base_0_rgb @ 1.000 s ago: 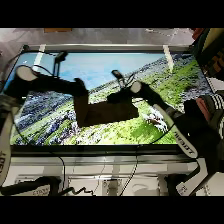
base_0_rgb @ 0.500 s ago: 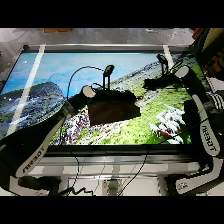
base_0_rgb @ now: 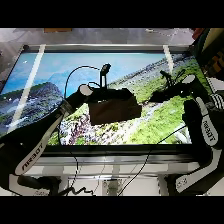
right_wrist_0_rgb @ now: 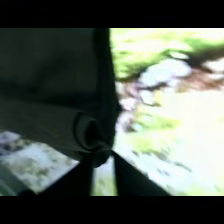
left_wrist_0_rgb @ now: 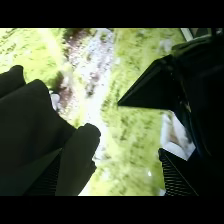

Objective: Fold the clothes and pants, and hang the long-sleeved shirts on hangers.

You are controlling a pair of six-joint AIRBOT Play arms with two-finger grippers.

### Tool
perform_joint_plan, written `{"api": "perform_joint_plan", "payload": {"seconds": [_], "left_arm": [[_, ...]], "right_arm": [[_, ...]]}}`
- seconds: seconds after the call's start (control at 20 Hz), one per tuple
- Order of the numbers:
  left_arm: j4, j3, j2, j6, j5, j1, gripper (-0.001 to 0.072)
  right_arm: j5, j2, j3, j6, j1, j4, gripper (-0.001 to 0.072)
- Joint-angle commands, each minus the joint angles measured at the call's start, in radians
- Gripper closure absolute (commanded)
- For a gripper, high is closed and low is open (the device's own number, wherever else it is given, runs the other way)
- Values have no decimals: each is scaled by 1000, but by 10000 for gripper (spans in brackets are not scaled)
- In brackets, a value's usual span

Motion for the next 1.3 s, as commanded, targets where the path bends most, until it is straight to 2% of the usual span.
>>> {"api": "perform_joint_plan", "payload": {"seconds": [0.0, 0.05, 0.15, 0.25, 0.45, 0.55, 0.75, 0.8, 0.85, 1.0, 1.05, 1.15, 1.2, 1.25], "left_arm": [[-2, 0, 5, 0, -126, 53, 12], [-2, 0, 5, 0, -142, 59, 12], [-2, 0, 5, 0, -156, 61, 12], [-2, 0, 5, 0, -168, 60, 12], [-1, 0, 5, 0, -201, 60, 12], [-1, 0, 5, 0, -201, 60, 12], [-1, 0, 5, 0, -201, 62, 13], [-1, 0, 5, 0, -201, 66, 12], [0, 0, 5, 1, -201, 74, 13], [42, 0, 6, 0, -201, 119, 21], [88, 0, 9, 0, -209, 142, 103], [226, 0, 23, 0, -276, 197, 310], [313, 1, 38, 0, -346, 230, 523], [399, 1, 55, -5, -420, 263, 699]], "right_arm": [[23, -85, -16, -27, -1, 192, 191], [-47, -95, -16, 33, 13, 185, 119], [-163, -108, -16, 130, 43, 101, 95], [-204, -121, -16, 219, 59, 34, 89], [-117, -174, -16, 262, 67, 76, 86], [-66, -206, -16, 292, 85, 93, 25], [-53, -222, -14, 309, 172, 132, 42], [-58, -222, -13, 296, 206, 130, 64], [-74, -220, -13, 271, 236, 130, 140], [-142, -208, -12, 250, 311, 125, 632], [-160, -201, -3, 248, 320, 114, 695], [-162, -180, 43, 233, 322, 74, 695], [-155, -164, 72, 233, 313, 46, 695], [-144, -141, 107, 234, 300, 16, 695]]}}
